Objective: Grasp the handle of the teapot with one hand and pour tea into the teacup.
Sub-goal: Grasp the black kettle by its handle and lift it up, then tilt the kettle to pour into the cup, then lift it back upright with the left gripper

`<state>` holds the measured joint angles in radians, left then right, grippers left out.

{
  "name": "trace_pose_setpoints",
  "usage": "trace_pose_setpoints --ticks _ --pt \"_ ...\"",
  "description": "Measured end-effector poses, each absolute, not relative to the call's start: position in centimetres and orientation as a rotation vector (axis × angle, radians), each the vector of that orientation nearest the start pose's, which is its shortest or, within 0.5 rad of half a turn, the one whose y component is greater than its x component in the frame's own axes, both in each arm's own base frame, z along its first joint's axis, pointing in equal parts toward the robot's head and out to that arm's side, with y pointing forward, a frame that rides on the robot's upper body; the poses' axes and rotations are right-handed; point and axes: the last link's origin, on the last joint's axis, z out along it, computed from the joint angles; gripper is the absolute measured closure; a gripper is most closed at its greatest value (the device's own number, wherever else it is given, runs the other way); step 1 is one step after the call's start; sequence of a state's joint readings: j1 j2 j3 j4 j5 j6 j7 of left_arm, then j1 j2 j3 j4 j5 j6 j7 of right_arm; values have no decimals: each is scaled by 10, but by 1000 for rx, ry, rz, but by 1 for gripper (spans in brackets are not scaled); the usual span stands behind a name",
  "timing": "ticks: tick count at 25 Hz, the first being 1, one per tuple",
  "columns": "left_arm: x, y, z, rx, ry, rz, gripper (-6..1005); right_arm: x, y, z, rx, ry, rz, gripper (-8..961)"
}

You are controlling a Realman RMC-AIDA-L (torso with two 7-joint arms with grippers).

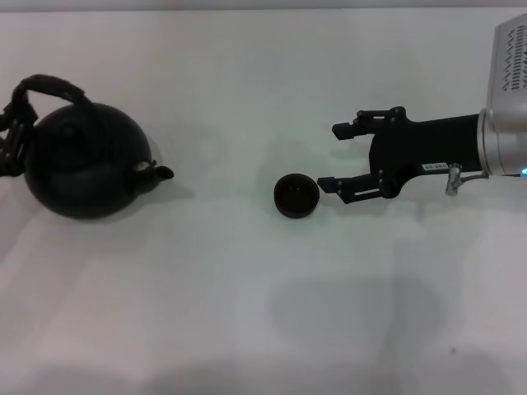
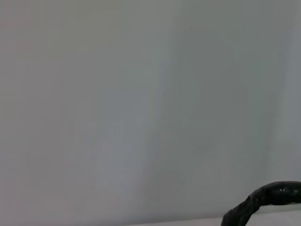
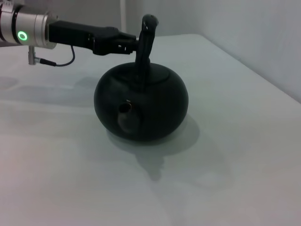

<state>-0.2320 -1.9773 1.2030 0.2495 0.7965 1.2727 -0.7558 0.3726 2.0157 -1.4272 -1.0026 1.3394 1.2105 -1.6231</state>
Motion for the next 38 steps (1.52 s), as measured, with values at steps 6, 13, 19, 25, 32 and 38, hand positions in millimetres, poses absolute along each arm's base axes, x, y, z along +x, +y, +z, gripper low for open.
trace_pose_setpoints --ticks 6,13,19,25,32,38 --pt "-357 288 31 -2025 -671 -752 881 236 326 -33 -2845 287 302 88" --pt "-332 302 28 -2141 -674 -595 882 239 325 -31 -2826 290 350 88" --pt "-306 311 37 -2181 -678 -534 882 244 324 -26 -2783 295 417 88" --pt "-288 323 43 -2179 -668 -474 881 249 324 -15 -2730 304 493 88" --pt "-268 339 42 -2188 -644 -348 880 249 329 -4 -2660 306 569 87" --pt "-252 358 33 -2214 -677 -244 881 256 331 4 -2590 327 624 87"
